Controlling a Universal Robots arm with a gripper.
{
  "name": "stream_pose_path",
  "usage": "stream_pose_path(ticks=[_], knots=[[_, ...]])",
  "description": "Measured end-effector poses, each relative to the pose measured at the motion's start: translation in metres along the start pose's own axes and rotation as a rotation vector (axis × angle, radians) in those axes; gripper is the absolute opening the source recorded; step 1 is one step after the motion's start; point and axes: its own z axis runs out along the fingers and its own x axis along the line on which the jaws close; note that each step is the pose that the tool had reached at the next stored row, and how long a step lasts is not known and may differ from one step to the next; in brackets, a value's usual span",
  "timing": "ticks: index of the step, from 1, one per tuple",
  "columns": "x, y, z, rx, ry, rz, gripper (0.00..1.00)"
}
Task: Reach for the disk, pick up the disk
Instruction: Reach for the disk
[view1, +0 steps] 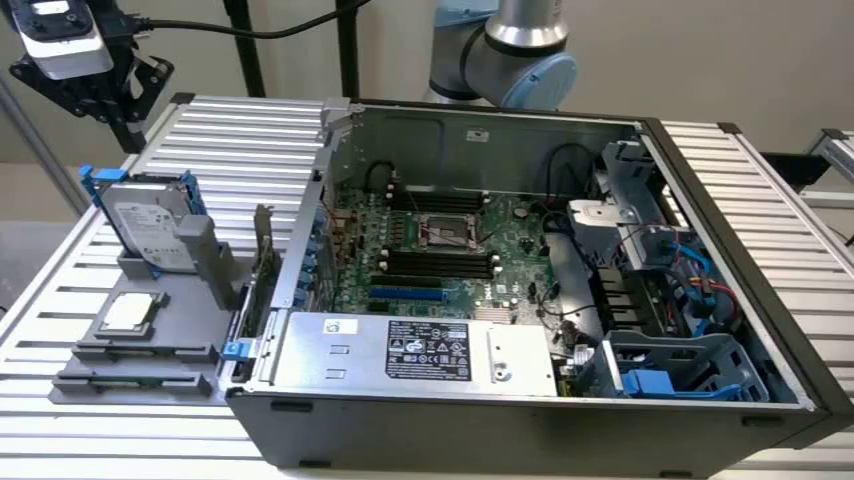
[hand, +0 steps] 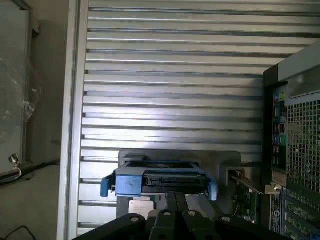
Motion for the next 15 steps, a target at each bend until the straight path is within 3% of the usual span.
stream_pose_path(ticks=[6, 15], knots=[[0.003, 0.0001, 0.0000, 0.0000, 0.0002, 0.000, 0.11], [0.039, 0.0007, 0.0002, 0.0000, -0.0003, 0.000, 0.11]])
